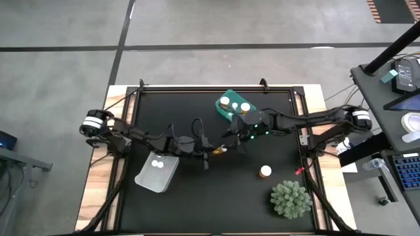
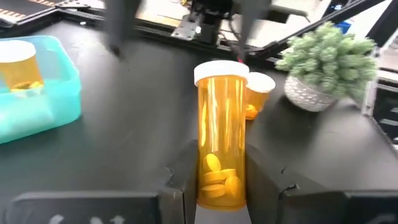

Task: Pick and place medicine bottles into bin by pill shape (circle, oval)
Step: Put the orange tablet bottle into the gray bin

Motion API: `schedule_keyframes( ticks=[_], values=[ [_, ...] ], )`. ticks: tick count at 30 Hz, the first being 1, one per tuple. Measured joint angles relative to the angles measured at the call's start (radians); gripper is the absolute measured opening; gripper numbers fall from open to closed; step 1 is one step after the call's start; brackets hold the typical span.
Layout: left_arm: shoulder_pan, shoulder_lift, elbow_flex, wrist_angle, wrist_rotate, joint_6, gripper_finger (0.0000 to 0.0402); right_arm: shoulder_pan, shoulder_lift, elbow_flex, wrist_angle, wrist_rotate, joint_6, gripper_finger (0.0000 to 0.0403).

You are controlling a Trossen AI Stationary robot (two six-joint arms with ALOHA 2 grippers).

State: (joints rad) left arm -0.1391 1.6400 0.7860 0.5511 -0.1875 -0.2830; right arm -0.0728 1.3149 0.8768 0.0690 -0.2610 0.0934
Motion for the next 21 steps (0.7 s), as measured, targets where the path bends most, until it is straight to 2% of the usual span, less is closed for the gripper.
schedule_keyframes(
  ticks=[3,7,16,21],
  values=[
    [-0.019,-0.025,0.007,-0.051,0.0,-0.024,0.0079,-0.016,-0.056,0.0,-0.029,0.002,-0.013,0.0251],
    [-0.046,-0.077,0.047,-0.219,0.0,-0.067,0.0077,-0.029,-0.123,0.0,-0.056,0.0,-0.056,0.0267],
    [-0.123,-0.188,0.221,-0.82,-0.002,-0.282,0.0077,-0.044,-0.206,0.0,-0.07,0.002,-0.113,0.0264],
    [-0.171,-0.238,0.305,-1.049,-0.004,-0.41,0.0077,-0.044,-0.201,-0.005,-0.084,0.001,-0.122,0.0254]
  ],
)
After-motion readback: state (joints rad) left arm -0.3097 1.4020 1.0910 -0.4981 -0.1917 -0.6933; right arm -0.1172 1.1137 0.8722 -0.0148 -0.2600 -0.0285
